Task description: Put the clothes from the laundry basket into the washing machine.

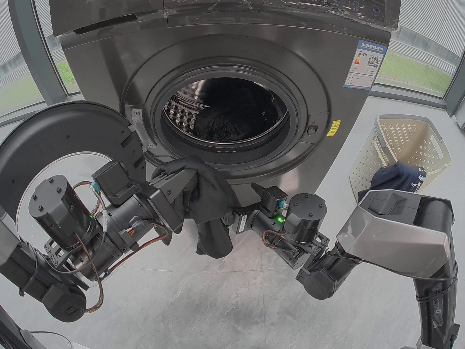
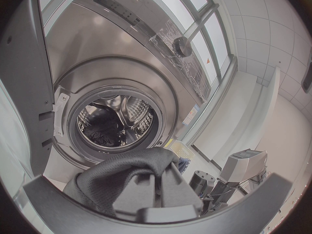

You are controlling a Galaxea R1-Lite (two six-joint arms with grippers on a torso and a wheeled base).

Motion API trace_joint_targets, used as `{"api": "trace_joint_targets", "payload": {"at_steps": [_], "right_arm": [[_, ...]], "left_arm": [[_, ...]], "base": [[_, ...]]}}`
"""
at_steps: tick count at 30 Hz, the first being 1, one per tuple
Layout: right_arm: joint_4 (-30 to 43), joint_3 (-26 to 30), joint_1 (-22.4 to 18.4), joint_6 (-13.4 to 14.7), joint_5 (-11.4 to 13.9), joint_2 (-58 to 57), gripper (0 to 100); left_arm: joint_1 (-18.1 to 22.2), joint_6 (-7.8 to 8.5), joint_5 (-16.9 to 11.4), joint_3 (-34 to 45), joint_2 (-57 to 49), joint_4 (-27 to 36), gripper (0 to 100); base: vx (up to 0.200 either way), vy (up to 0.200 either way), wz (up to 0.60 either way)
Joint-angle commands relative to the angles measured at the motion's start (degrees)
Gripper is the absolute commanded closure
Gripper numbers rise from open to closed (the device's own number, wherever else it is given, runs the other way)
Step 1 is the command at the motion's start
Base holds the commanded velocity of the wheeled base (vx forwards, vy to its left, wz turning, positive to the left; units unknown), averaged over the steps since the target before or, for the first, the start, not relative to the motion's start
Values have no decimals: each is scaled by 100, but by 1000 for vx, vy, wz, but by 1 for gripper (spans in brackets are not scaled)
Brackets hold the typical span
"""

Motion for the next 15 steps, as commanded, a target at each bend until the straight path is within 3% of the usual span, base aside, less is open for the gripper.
{"api": "trace_joint_targets", "payload": {"at_steps": [1,10,11,15], "right_arm": [[-8,-57,52,10,5,-231,0],[-87,-57,60,63,224,-381,0],[-96,-66,78,71,233,-372,100],[-157,-57,157,71,233,-381,100]], "left_arm": [[7,-4,-5,27,15,1,100],[-2,-4,-5,45,15,1,100],[-2,-4,-5,54,24,1,100],[7,-4,-5,80,32,1,100]], "base": [[0,0,0],[0,0,0],[0,0,0],[0,0,0]]}}
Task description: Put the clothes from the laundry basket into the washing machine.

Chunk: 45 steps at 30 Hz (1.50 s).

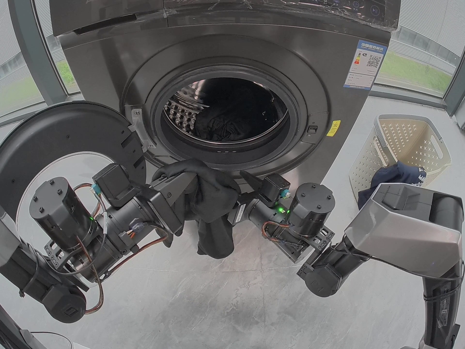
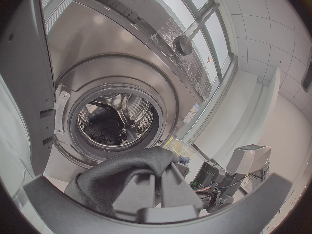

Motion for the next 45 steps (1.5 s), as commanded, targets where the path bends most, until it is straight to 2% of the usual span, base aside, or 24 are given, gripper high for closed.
{"api": "trace_joint_targets", "payload": {"at_steps": [1,5,17,18,23,29,45], "right_arm": [[-10,11,57,8,-11,-91,100],[-10,204,66,8,-28,-363,100],[-19,1532,110,17,-28,-1655,100],[-19,1602,137,17,-28,-1717,100],[-10,1663,277,52,-55,-1928,100],[-1,1672,347,61,-64,-2007,100],[25,1637,216,96,-81,-2051,100]], "left_arm": [[16,-1,-11,38,21,-1,100],[42,-19,-2,29,74,-1,100],[218,16,-63,117,180,-1,100],[226,16,-63,143,171,-1,0],[244,-45,-37,134,197,-1,0],[306,-37,-19,126,329,-1,0],[358,-37,-81,337,584,-10,0]], "base": [[0,0,0],[0,0,0],[0,0,0],[0,0,0],[0,0,0],[0,0,0],[0,0,0]]}}
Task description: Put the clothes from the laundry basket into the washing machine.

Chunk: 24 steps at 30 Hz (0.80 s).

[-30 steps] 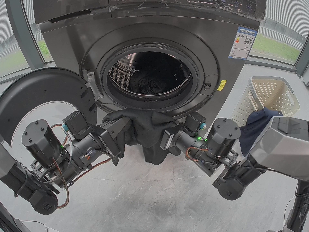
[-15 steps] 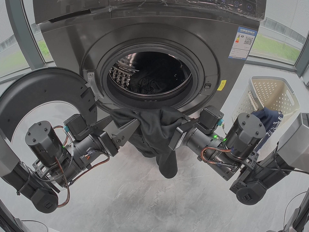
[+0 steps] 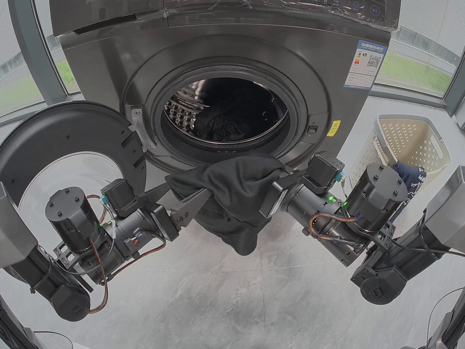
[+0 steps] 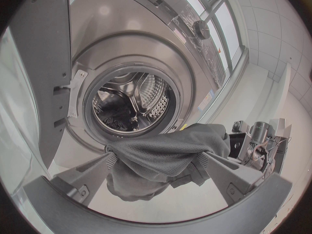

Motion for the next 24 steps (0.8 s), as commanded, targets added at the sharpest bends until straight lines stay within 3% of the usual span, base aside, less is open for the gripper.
{"api": "trace_joint_targets", "payload": {"at_steps": [1,10,24], "right_arm": [[-2,0,-21,8,1,0,100],[16,-27,-126,8,1,-27,100],[25,-123,-188,8,1,-35,100]], "left_arm": [[-14,10,-19,134,151,-8,0],[312,10,-177,178,283,-8,0],[312,63,-186,371,713,-17,0]], "base": [[0,0,0],[0,0,0],[0,0,0]]}}
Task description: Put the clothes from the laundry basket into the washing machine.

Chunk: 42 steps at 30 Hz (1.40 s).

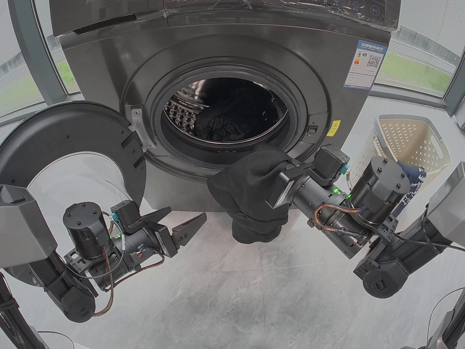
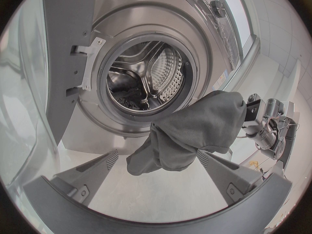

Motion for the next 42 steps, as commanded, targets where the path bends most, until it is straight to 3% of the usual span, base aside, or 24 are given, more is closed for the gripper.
{"api": "trace_joint_targets", "payload": {"at_steps": [1,15,27,28,29,31,33,39,42], "right_arm": [[3,-60,15,-1,1,4,100],[3,-60,156,43,-52,65,100],[3,-52,314,69,-61,162,100],[29,-69,340,60,-79,171,100],[29,-78,340,60,-79,171,100],[20,-34,349,60,-114,180,100],[29,-60,358,60,-114,180,100],[-6,-95,349,60,-114,215,100],[-32,-104,331,60,-114,171,100]], "left_arm": [[-27,-10,-4,99,84,-14,0],[-141,104,5,108,199,-23,0],[-448,-2,-13,-42,-47,-23,0],[-510,-230,-13,-103,-65,-23,0],[-510,-248,-13,-112,-65,-23,0],[-563,-564,-22,-297,-74,-14,0],[-624,-643,-22,-411,-39,-14,0],[-624,-538,58,-437,84,-5,0],[-571,-230,93,-305,225,-5,0]], "base": [[0,0,0],[0,0,0],[0,0,0],[0,0,0],[0,0,0],[0,0,0],[0,0,0],[0,0,0],[0,0,0]]}}
